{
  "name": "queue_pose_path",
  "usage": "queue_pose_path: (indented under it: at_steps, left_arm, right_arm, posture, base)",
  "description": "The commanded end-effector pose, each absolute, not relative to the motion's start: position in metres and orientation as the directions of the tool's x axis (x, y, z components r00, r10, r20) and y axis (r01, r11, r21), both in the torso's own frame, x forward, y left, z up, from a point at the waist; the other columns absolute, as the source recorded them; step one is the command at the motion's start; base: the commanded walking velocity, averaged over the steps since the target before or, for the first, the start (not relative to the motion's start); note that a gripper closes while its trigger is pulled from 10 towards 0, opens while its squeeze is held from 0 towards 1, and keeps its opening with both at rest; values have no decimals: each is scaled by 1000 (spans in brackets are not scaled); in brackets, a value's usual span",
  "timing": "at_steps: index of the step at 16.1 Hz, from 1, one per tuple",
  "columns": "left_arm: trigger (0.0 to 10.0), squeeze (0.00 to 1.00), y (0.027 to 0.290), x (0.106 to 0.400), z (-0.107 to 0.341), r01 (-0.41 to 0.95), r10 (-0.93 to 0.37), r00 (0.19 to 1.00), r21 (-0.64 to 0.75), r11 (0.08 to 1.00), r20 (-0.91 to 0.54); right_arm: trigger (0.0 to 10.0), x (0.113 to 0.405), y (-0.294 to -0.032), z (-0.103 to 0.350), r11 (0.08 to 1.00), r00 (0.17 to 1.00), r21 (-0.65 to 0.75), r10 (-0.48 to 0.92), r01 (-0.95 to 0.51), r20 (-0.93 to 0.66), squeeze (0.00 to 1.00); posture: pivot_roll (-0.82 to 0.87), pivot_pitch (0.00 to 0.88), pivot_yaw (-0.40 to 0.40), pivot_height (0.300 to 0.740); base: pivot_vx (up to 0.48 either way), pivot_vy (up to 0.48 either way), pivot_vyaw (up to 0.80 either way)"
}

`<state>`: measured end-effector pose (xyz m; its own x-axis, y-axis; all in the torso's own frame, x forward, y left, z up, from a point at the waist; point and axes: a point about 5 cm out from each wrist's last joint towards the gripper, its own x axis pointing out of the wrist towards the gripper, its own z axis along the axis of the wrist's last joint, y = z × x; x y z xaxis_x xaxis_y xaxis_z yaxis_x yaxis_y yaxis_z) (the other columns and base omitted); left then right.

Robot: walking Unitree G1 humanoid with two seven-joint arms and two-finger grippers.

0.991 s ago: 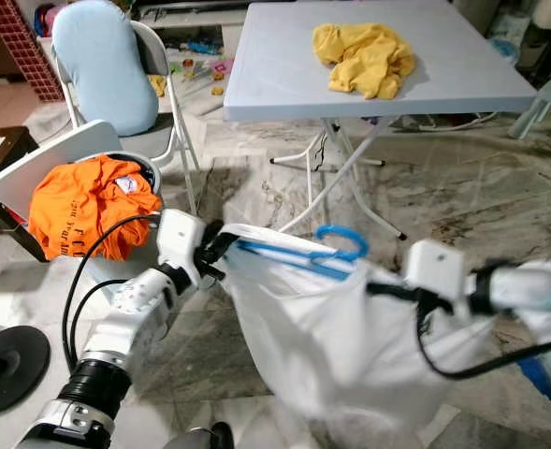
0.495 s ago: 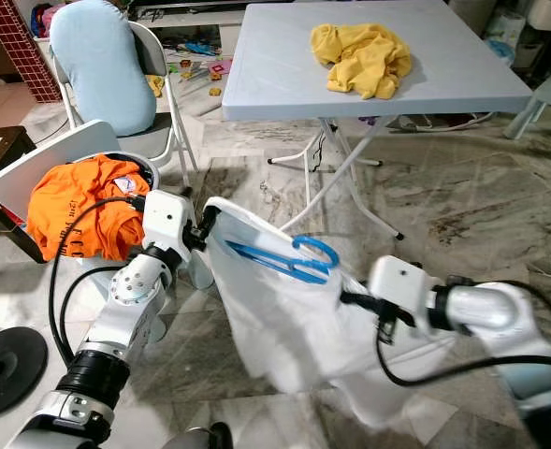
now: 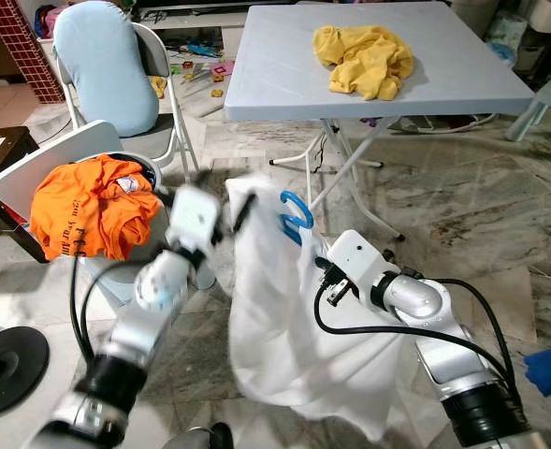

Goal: Hang hanger

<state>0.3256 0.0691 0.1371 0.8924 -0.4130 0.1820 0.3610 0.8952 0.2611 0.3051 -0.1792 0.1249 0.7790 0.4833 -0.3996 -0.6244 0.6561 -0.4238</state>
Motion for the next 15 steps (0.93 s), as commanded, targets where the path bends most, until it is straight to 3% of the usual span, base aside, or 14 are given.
queue_pose_path:
  at_steps: [1,6,8,9,10,15]
  left_arm:
    - [10000,1000,72,322,129,369,-416,897,261,892,152]
    - [10000,1000,85,301,106,364,-404,908,270,891,110]
    - [10000,1000,107,301,101,283,-320,942,279,918,96]
    - [10000,722,118,303,101,235,-264,960,243,941,93]
    - [10000,0,121,303,103,229,-255,961,208,951,105]
    - [10000,0,122,294,104,193,-202,974,97,976,103]
  right_arm:
    - [10000,312,-177,138,677,807,-441,473,-589,-352,0]
    - [10000,307,-179,148,653,759,-387,542,-651,-362,0]
    - [10000,310,-194,155,721,807,-367,486,-587,-336,0]
    - [10000,313,-199,157,779,842,-333,444,-531,-305,0]
    - [10000,313,-198,157,801,860,-325,425,-502,-282,0]
    - [10000,307,-169,151,942,953,-145,292,-302,-84,0]
  posture:
    - [-65,56,52,740]
    - [-66,58,47,740]
    - [-67,63,41,740]
    - [-66,63,39,740]
    - [-67,64,38,740]
    - [-64,57,47,740]
  base:
    - [0,0,0]
    - [0,0,0]
    - [0,0,0]
    - [0,0,0]
    - [0,0,0]
    - [0,0,0]
